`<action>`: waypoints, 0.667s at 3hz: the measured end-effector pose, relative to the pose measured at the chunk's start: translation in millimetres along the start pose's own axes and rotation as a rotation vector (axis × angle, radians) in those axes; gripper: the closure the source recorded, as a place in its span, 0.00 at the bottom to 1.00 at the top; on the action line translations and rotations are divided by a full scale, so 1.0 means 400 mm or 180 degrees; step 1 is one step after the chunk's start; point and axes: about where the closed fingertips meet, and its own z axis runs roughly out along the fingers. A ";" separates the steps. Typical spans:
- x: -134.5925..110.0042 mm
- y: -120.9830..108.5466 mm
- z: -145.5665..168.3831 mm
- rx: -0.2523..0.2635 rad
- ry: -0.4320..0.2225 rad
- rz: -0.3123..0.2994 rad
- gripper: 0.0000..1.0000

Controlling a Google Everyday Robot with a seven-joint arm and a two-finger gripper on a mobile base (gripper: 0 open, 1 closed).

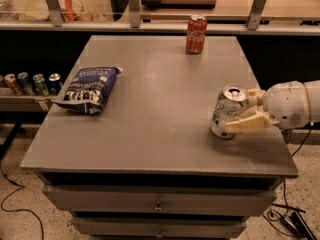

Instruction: Move 7up can near coke can

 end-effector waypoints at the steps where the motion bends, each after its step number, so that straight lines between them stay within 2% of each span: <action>1: -0.031 -0.010 -0.020 0.0049 0.0029 -0.0114 1.00; 2: -0.091 -0.027 -0.048 0.0114 0.0081 -0.0322 1.00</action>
Offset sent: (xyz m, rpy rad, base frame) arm 0.0182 -0.0125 0.0771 -0.1039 -0.1767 0.0118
